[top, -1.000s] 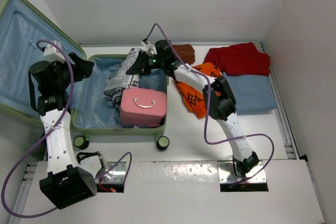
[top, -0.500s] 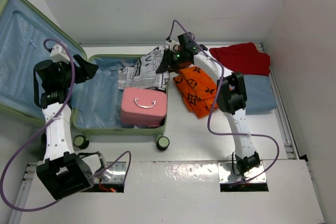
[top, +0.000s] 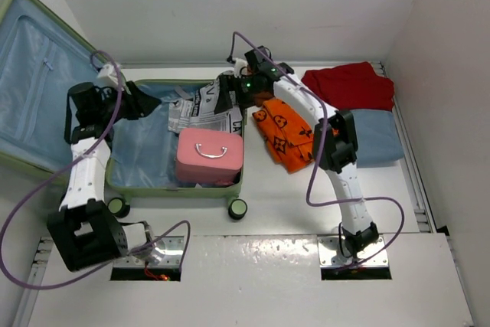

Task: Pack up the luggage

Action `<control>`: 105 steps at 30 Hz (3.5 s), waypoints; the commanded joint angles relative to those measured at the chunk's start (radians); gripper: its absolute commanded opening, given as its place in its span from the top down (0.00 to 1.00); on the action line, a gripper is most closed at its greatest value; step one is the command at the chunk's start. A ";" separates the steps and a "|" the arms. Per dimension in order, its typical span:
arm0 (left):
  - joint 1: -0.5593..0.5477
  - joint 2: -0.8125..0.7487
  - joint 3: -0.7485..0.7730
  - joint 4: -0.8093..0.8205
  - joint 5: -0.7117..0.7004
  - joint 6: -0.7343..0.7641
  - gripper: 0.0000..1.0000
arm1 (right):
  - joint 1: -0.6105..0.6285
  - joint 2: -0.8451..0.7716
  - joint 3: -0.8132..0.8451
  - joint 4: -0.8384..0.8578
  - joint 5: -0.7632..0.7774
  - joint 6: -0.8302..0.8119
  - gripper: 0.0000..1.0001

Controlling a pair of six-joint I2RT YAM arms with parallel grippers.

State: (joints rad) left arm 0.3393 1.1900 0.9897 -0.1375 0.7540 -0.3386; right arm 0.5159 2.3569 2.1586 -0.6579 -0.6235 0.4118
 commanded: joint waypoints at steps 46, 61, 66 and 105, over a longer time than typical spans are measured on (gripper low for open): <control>-0.634 0.915 0.515 -0.131 -0.412 0.493 0.69 | -0.464 -0.719 -0.529 0.060 0.090 -0.062 0.31; -0.588 0.765 0.414 -0.217 -0.302 0.533 0.63 | -0.473 -0.742 -0.540 0.066 0.082 -0.054 0.29; -0.566 0.584 0.451 -0.194 -0.157 0.504 0.56 | -0.473 -0.754 -0.548 0.061 0.081 -0.064 0.29; -0.537 0.660 0.412 0.003 -0.133 0.234 0.02 | -0.407 -0.812 -1.000 0.135 0.165 -1.025 0.00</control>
State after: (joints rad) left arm -0.2298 1.9629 1.4246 -0.1631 0.4995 -0.0444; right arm 0.1005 1.6169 1.1713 -0.6453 -0.4080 -0.3222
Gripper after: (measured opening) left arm 0.966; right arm 0.996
